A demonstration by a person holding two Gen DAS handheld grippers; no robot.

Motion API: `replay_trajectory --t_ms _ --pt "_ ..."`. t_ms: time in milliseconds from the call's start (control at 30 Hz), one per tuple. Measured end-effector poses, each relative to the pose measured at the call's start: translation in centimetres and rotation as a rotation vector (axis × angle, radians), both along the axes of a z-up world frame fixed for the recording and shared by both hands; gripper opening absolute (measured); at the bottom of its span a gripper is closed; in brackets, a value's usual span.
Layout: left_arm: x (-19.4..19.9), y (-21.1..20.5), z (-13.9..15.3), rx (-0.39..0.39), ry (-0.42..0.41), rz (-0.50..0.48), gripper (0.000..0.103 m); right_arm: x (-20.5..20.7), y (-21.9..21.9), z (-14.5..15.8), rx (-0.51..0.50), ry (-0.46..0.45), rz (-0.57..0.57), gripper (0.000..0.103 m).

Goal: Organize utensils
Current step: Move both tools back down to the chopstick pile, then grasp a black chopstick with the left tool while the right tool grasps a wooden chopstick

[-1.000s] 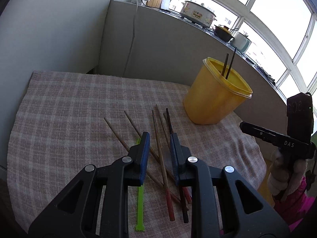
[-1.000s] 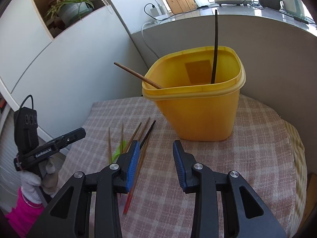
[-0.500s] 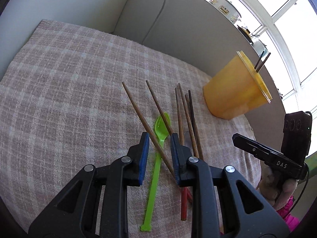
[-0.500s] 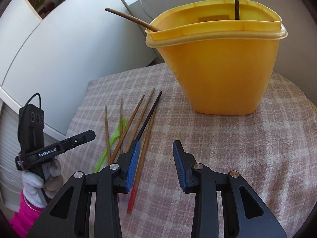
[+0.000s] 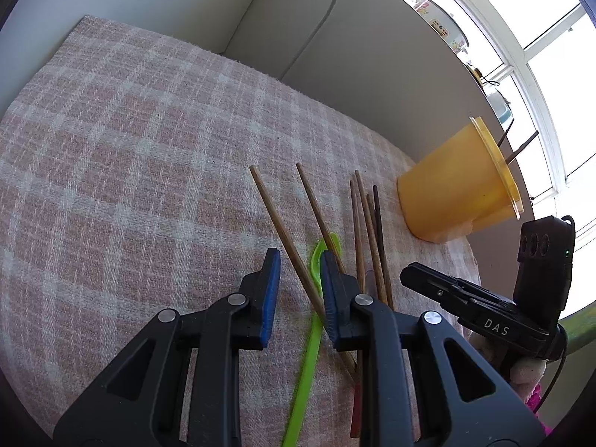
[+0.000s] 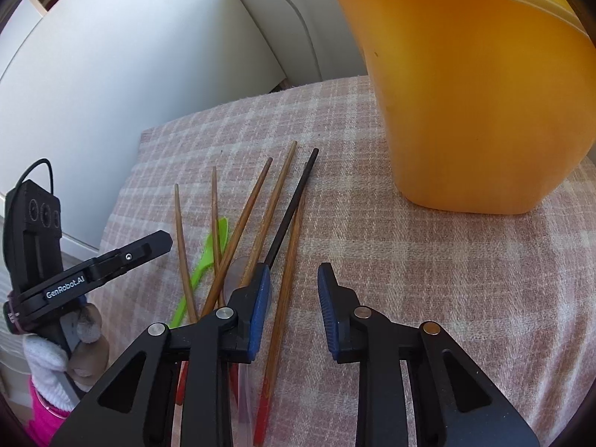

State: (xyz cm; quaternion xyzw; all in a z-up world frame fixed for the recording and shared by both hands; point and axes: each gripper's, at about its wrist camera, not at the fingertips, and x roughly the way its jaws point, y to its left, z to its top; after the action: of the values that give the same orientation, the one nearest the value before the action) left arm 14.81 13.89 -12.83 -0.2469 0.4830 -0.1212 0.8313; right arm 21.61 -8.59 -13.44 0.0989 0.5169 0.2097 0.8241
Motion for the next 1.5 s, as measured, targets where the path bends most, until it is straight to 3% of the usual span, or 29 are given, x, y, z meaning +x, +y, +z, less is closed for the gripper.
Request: replay_trajectory --t_ms 400,500,700,833,1033,1500 --pt "1.1 -1.9 -1.0 0.072 0.006 -0.042 0.021 1.3 0.9 -0.8 -0.042 0.022 -0.023 0.016" --pt "1.3 -2.3 -1.2 0.096 -0.007 -0.045 0.015 1.7 1.2 -1.2 -0.060 0.029 -0.023 0.013" --pt "1.7 -3.2 -1.4 0.104 -0.023 -0.054 0.014 2.2 2.2 -1.5 -0.100 0.027 -0.009 0.012" --pt "2.0 -3.5 -1.3 0.097 -0.027 -0.054 0.013 2.3 2.9 -1.6 -0.128 0.014 0.002 0.006" --pt "1.8 -2.9 -0.6 0.084 -0.046 -0.048 0.012 2.1 1.9 -1.2 -0.074 0.036 -0.005 0.005" --pt "-1.0 -2.0 3.3 0.113 -0.154 -0.037 0.009 -0.6 -0.4 1.9 -0.018 -0.039 0.002 0.005"
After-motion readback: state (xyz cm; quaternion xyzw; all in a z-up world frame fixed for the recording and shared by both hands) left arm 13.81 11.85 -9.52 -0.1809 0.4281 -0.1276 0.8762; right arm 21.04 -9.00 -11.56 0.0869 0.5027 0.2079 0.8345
